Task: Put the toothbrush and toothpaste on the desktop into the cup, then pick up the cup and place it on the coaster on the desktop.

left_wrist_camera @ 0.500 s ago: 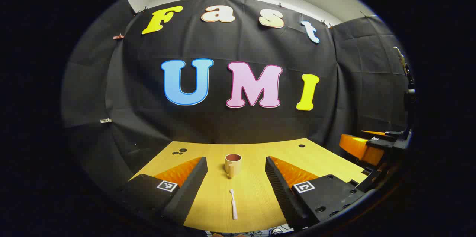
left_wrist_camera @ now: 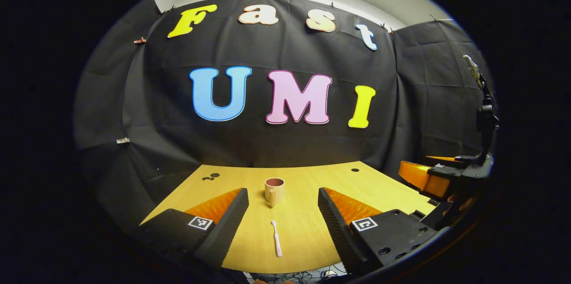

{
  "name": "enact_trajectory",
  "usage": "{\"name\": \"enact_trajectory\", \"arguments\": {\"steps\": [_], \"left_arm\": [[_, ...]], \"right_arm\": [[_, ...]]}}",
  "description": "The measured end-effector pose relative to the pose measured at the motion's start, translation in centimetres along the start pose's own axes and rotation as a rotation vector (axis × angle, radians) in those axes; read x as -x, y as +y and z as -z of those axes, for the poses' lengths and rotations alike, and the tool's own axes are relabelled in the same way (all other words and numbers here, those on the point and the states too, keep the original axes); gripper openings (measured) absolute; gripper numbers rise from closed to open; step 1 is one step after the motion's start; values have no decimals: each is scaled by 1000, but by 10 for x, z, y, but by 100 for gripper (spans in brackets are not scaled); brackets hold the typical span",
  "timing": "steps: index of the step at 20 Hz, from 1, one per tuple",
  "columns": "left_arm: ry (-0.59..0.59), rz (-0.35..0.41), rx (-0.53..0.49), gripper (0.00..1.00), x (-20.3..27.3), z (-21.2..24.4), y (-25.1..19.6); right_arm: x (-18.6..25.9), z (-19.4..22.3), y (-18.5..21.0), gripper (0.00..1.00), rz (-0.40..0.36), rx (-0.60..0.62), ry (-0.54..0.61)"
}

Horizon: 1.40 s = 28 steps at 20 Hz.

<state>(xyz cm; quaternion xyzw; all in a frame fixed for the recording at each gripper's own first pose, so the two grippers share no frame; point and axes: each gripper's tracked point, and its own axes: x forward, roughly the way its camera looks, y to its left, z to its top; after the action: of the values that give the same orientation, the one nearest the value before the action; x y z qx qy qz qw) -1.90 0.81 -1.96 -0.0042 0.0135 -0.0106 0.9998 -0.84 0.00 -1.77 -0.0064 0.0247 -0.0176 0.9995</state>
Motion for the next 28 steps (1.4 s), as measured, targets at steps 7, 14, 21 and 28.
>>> {"name": "enact_trajectory", "arguments": {"steps": [7,14,21,28], "left_arm": [[35,-32,65,97,6,19,14],[72,-19,113,97,-5,26,12],[48,-35,85,97,-22,19,11],[90,-135,102,97,-39,29,25]], "right_arm": [[-10,-1,25,98,-39,9,6],[-43,17,13,98,-40,58,74],[-79,25,15,98,-63,65,123],[-118,76,17,98,-114,102,303]]}}
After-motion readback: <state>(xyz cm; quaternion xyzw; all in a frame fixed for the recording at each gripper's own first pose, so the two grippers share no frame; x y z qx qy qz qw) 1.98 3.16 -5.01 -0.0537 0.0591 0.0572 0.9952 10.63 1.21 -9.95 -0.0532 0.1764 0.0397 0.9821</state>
